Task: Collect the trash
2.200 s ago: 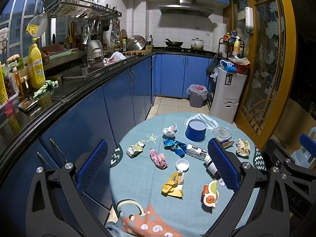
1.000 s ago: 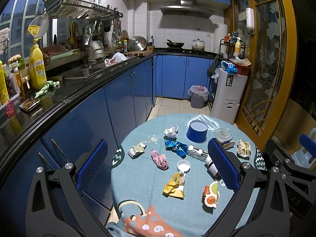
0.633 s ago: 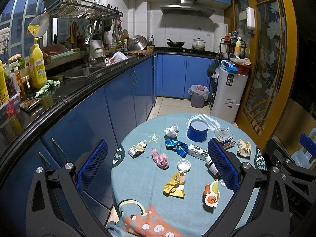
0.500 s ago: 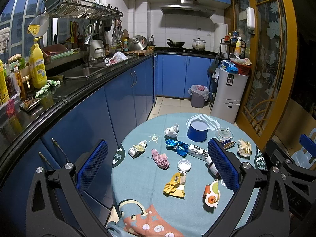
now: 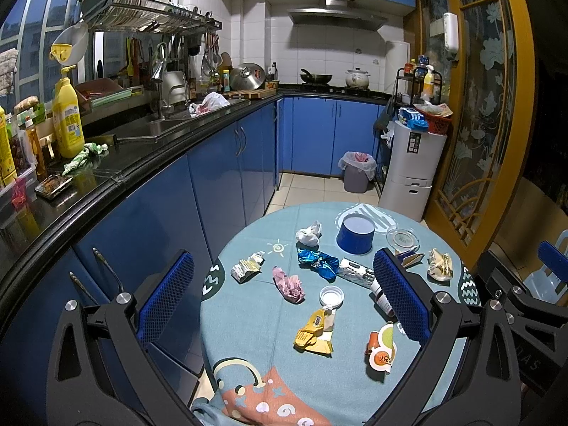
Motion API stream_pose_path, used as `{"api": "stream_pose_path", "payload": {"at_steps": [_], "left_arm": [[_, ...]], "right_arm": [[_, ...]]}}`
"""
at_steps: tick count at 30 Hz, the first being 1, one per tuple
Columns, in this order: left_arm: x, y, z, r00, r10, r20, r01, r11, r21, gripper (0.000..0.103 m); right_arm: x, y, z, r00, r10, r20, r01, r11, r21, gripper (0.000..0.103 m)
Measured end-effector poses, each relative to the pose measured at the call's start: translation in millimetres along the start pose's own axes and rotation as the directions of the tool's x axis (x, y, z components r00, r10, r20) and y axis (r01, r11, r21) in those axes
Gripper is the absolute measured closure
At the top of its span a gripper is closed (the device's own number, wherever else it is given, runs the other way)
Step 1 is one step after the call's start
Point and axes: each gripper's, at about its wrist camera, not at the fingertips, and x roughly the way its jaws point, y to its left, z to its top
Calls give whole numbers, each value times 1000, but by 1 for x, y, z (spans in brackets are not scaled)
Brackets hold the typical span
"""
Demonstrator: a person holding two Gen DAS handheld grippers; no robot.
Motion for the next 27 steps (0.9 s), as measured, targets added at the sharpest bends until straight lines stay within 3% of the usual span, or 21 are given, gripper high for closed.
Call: {"api": "stream_pose_path", "payload": {"at_steps": [27], "left_arm": [[24, -4, -13, 998, 8, -63, -8, 1000, 0, 3]], "right_arm": [[21, 3, -7, 998, 4, -57, -4, 1000, 1, 6]]}}
